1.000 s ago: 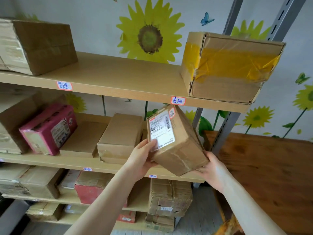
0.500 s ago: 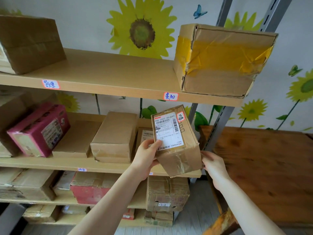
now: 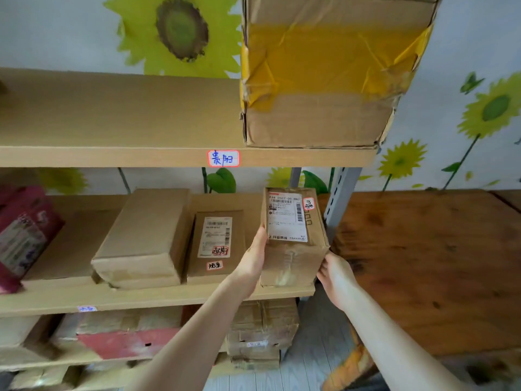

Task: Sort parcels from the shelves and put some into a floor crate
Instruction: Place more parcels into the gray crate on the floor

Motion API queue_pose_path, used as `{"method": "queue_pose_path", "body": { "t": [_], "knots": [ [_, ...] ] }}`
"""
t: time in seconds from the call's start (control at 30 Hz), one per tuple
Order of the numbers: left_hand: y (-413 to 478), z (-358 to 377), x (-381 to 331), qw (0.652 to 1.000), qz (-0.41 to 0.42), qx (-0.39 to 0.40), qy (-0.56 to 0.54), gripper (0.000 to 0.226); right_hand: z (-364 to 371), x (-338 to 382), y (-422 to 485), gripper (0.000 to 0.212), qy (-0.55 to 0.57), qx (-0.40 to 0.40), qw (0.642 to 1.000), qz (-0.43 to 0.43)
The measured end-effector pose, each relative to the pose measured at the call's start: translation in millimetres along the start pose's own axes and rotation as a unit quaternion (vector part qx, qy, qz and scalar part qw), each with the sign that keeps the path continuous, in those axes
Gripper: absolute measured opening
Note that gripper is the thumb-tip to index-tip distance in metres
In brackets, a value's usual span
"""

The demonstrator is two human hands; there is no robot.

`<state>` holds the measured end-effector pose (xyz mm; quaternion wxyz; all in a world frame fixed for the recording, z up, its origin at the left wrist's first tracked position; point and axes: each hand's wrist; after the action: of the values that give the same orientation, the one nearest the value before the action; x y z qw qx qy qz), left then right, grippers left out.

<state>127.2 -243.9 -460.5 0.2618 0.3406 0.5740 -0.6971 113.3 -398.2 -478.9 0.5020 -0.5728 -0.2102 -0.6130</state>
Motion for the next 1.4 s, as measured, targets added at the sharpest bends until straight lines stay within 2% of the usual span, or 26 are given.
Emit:
{"method": "queue_pose_path", "body": {
  "t": [0.17, 0.37, 0.5, 0.6, 0.77, 0.87, 1.0, 1.1, 1.17, 1.27, 1.4],
  "knots": [
    [19, 6, -3, 0.999, -0.034, -0.031, 0.013, 0.068, 2, -3, 14, 0.02, -0.013, 0.006, 1.0, 0.007],
    [21, 12, 1, 0.997, -0.041, -0.059, 0.014, 0.07, 6, -10, 11, 0.014, 0.009, -0.064, 0.998, -0.027],
    [16, 13, 1, 0.997, -0.048, -0.066, -0.006, 0.07, 6, -13, 5, 0.021, 0.01, -0.076, 0.997, -0.034],
    [8, 4, 6, 0.995, -0.018, -0.095, -0.015, 0.065, 2, -26, -1, 0.031, -0.01, -0.105, 0.994, -0.026],
    [-10, -36, 24, 0.977, 0.071, -0.199, 0.015, 0.048, 9, -58, -16, 0.034, -0.028, -0.138, 0.99, -0.005],
    [-12, -70, 36, 0.964, 0.09, -0.24, 0.068, 0.038, 30, -75, -40, 0.032, -0.034, -0.12, 0.992, -0.002],
    [-10, -107, 46, 0.953, 0.096, -0.253, 0.135, 0.029, 76, -97, -63, 0.018, -0.15, -0.061, 0.985, -0.054],
    [-10, -123, 48, 0.954, 0.095, -0.235, 0.163, 0.034, 107, -98, -68, 0.03, -0.291, -0.003, 0.944, -0.153],
    [-8, -127, 49, 0.954, 0.094, -0.226, 0.175, 0.034, 122, -96, -64, 0.036, -0.367, 0.025, 0.91, -0.189],
    [-2, -129, 49, 0.959, 0.069, -0.208, 0.179, 0.032, 138, -93, -53, 0.043, -0.428, 0.04, 0.887, -0.169],
    [5, -129, 43, 0.96, 0.029, -0.205, 0.187, 0.034, 144, -92, -35, 0.044, -0.458, 0.046, 0.881, -0.109]
  ]
}}
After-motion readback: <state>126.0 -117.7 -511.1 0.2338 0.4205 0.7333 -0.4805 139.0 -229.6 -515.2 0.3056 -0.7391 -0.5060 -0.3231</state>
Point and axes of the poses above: each hand's wrist, its own y-axis towards the middle knuckle, its own z-axis out of the palm, x = y × z, and after that the axes turned 15 degrees about -z, right-handed
